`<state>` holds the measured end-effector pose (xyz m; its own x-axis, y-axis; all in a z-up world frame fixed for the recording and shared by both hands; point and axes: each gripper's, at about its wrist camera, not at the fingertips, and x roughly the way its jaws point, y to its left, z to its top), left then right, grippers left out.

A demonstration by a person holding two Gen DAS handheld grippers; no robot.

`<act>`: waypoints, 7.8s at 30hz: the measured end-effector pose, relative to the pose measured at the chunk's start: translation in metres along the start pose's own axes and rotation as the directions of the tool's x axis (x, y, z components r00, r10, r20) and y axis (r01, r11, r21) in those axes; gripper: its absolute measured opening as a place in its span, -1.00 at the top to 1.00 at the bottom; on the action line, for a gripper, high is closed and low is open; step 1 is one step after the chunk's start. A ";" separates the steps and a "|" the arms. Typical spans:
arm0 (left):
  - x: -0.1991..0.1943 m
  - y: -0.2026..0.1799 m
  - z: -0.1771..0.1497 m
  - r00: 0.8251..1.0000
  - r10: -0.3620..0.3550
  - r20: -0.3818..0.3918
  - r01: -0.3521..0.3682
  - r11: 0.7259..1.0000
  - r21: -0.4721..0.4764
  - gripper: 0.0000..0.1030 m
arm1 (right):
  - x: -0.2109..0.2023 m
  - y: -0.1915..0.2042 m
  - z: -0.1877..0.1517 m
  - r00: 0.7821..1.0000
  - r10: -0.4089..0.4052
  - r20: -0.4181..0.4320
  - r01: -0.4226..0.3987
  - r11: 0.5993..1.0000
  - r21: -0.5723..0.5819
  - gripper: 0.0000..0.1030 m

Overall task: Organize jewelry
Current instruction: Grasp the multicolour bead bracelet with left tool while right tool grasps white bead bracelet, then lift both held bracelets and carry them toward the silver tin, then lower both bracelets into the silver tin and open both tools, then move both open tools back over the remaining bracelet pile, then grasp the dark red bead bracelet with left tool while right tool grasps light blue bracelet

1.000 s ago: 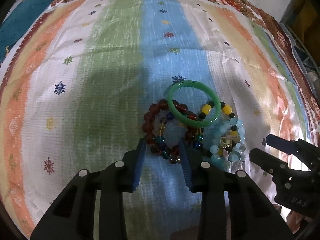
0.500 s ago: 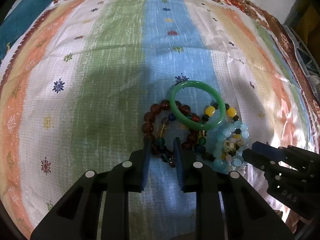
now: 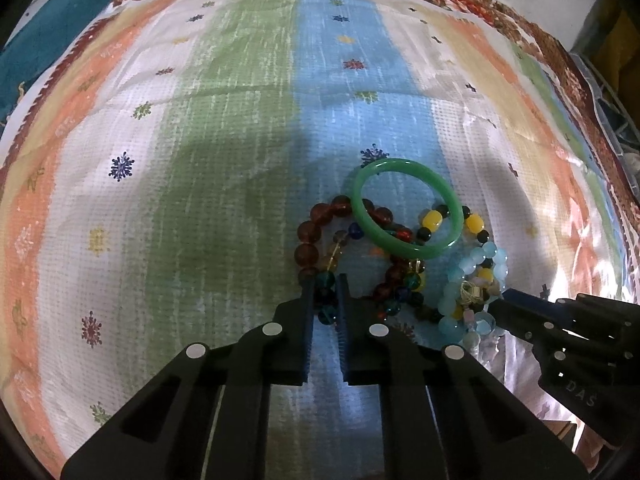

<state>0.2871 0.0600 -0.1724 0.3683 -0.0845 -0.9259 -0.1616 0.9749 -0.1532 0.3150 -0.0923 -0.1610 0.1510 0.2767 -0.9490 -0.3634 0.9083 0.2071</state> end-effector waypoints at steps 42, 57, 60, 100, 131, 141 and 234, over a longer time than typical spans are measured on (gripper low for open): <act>-0.087 -0.025 -0.012 0.977 0.041 0.207 -0.057 0.996 0.071 0.82 | -0.086 0.030 -0.014 0.971 -0.073 0.230 0.099 0.989 -0.105 0.86; -0.122 -0.027 -0.033 0.970 0.026 0.243 -0.042 0.997 0.064 0.82 | -0.113 0.045 -0.032 0.940 -0.123 0.318 0.178 0.972 -0.151 0.86; -0.133 -0.027 -0.040 0.966 0.011 0.259 -0.028 0.998 0.064 0.82 | -0.117 0.049 -0.036 0.935 -0.122 0.334 0.185 0.969 -0.161 0.86; -0.180 -0.053 -0.111 0.943 -0.086 0.323 0.044 0.990 0.137 0.82 | -0.164 0.061 -0.110 0.897 -0.019 0.443 0.112 0.976 -0.185 0.86; -0.156 -0.015 -0.093 0.962 0.032 0.271 -0.034 0.999 0.001 -0.32 | -0.143 0.028 -0.099 0.920 -0.095 0.381 0.130 0.989 -0.066 -0.44; -0.143 -0.007 -0.079 0.969 0.032 0.243 -0.020 0.999 -0.050 -0.74 | -0.134 0.023 -0.086 0.930 -0.095 0.355 0.120 0.992 -0.048 -0.66; -0.001 0.009 0.005 0.997 0.069 0.028 -0.069 0.998 -0.003 -0.16 | -0.007 -0.015 0.017 0.986 -0.102 0.135 0.105 0.994 -0.017 -0.58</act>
<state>0.2899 0.0699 -0.1711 0.3813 -0.0110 -0.9244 -0.1899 0.9777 -0.0900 0.3349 -0.1022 -0.1536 0.3099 0.2225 -0.9244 -0.3611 0.9269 0.1020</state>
